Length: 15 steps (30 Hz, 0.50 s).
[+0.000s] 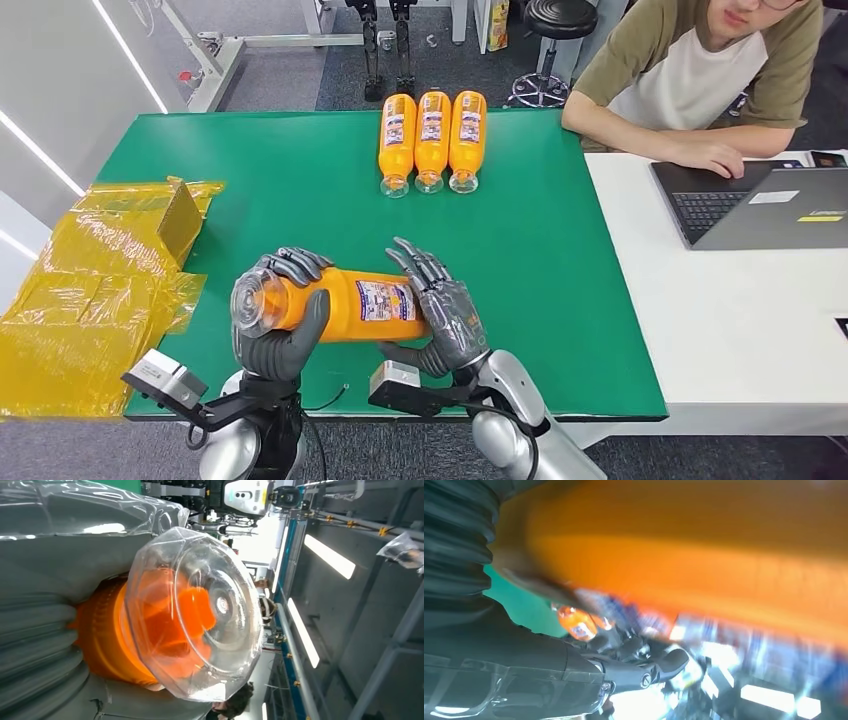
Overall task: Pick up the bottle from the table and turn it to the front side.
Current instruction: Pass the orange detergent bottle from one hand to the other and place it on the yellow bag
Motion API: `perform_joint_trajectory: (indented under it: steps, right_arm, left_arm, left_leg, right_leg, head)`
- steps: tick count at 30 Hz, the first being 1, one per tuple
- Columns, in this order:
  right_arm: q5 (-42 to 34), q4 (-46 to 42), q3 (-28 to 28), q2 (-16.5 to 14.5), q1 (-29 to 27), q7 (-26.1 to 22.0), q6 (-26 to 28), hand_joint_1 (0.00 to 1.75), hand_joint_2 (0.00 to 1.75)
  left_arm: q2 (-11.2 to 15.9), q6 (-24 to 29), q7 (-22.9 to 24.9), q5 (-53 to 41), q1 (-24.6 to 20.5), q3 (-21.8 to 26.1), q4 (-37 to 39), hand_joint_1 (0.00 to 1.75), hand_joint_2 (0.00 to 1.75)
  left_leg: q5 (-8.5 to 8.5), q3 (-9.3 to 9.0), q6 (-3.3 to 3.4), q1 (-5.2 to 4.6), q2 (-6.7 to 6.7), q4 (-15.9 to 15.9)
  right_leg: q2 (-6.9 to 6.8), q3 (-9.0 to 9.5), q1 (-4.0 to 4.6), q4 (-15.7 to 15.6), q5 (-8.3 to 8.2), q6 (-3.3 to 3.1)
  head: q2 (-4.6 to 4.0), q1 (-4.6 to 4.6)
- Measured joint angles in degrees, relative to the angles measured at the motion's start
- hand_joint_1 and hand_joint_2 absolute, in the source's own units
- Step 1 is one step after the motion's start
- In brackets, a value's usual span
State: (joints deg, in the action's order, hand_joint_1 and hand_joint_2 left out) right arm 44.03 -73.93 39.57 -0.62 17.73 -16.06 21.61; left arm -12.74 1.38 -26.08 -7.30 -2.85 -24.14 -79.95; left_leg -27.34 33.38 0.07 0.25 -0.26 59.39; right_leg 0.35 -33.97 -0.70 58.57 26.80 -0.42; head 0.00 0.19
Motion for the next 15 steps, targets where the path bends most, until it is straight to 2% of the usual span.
perform_joint_trajectory:
  steps: [3, 7, 12, 15]
  right_arm:
    - [-5.20, -2.83, -0.52, -0.71, -1.90, -3.33, 5.52, 0.00, 1.75]
    - [-12.07, -7.88, -1.35, -1.51, -4.57, -7.46, 10.83, 0.00, 1.75]
    - [-13.90, -13.08, -1.48, -2.42, -7.09, -8.68, 12.34, 0.00, 1.75]
    - [-15.59, -15.25, -1.76, -2.98, -7.74, -9.40, 13.32, 0.00, 1.75]
  left_arm:
    - [0.02, 3.77, 0.12, -1.37, -0.04, 0.06, -0.41, 1.75, 1.75]
    - [0.34, 12.67, 1.07, -6.60, 0.64, 1.08, -1.14, 1.75, 1.75]
    - [1.07, 18.21, 1.79, -10.47, 1.00, 3.52, -2.71, 1.75, 1.75]
    - [1.46, 22.39, 3.60, -16.18, 1.34, 5.05, -3.71, 1.75, 1.75]
  left_leg:
    - [0.00, 0.00, 0.00, 0.00, 0.00, 0.00]
    - [0.00, 0.01, 0.00, 0.00, 0.02, -0.01]
    - [0.00, 0.02, 0.00, 0.01, 0.01, -0.01]
    - [0.00, 0.02, -0.01, 0.01, 0.03, -0.01]
  right_leg:
    - [0.00, -0.01, 0.00, 0.00, 0.00, 0.00]
    - [0.01, -0.03, 0.00, 0.00, 0.00, 0.00]
    - [0.00, -0.03, 0.01, 0.01, 0.00, 0.00]
    - [0.02, -0.03, 0.01, 0.02, 0.00, 0.00]
  head:
    - [0.00, 0.00]
    - [-0.01, 0.00]
    - [0.00, 0.00]
    - [0.00, 0.01]
